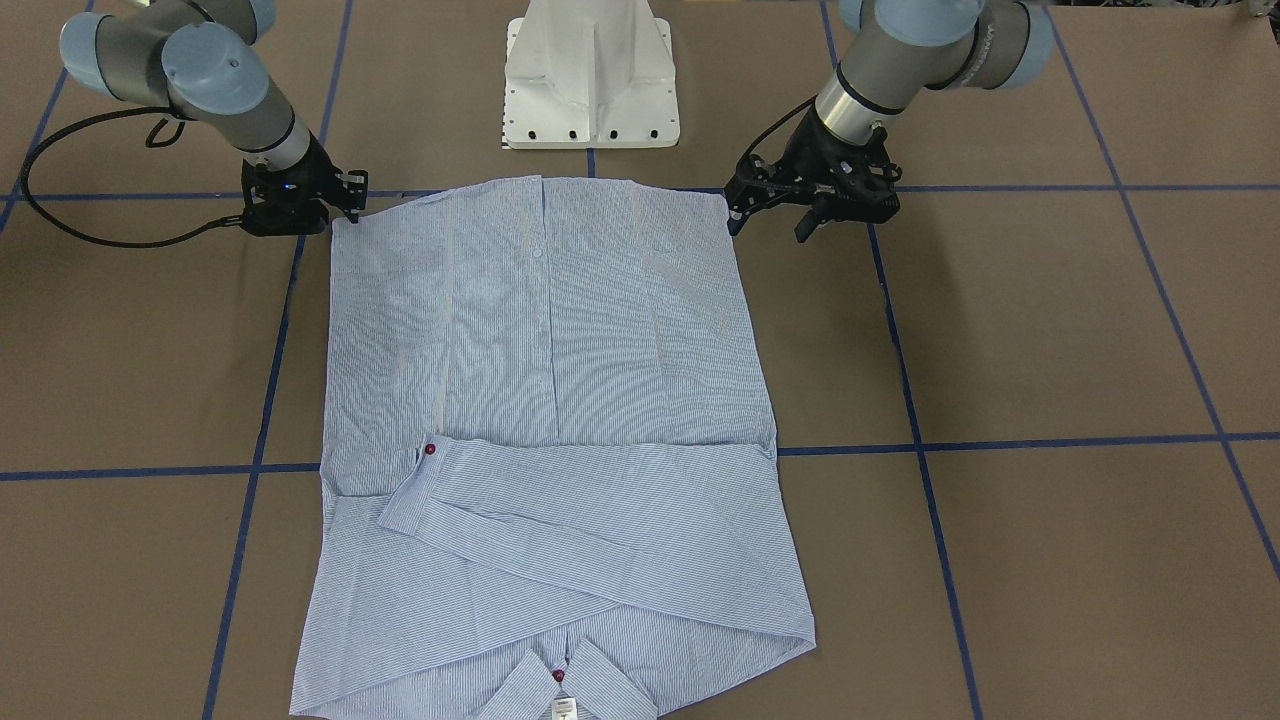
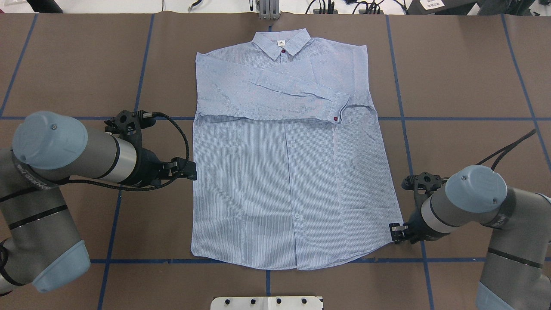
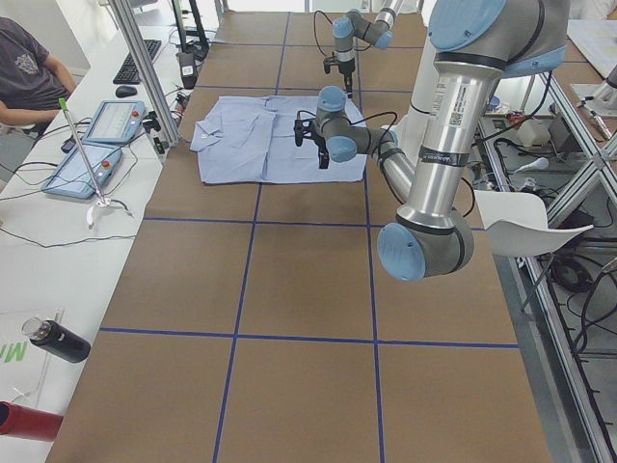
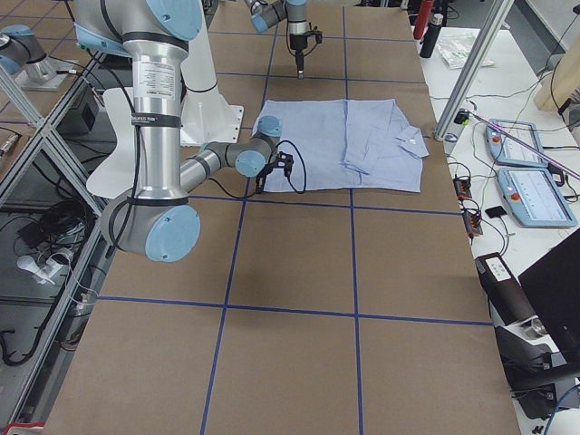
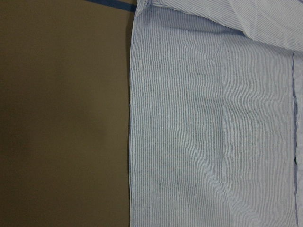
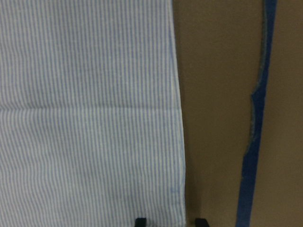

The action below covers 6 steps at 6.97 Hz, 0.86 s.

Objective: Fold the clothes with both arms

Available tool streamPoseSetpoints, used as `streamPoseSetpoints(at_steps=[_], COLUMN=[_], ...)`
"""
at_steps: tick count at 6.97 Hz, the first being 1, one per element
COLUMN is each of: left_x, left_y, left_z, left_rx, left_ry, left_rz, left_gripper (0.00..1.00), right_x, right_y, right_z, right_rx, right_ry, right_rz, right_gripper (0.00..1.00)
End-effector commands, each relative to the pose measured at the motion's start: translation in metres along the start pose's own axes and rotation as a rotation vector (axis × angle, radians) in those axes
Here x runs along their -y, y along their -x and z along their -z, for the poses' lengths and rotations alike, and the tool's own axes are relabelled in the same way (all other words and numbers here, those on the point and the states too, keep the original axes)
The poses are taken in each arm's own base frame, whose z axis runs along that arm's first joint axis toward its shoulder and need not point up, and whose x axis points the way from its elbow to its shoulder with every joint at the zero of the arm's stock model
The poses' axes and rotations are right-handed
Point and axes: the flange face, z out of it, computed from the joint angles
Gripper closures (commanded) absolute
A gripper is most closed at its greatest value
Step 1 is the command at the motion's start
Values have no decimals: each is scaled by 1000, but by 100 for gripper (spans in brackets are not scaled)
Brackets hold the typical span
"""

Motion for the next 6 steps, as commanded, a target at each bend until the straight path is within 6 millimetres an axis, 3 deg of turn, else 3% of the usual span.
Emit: streamPoseSetpoints(at_steps=[1, 4, 6], left_x=[0, 0, 0], left_y=[0, 0, 0], left_z=[0, 0, 0], left_rx=[0, 0, 0], left_ry=[0, 0, 0], left_rz=[-1, -1, -1], left_gripper=[0, 0, 0], right_x=[0, 1, -1], right_y=[-1, 0, 1], right_z=[-1, 0, 4], right_rx=[-2, -1, 5], right_ry=[1, -1, -6], right_rz=[-1, -1, 2], right_gripper=[78, 100, 100])
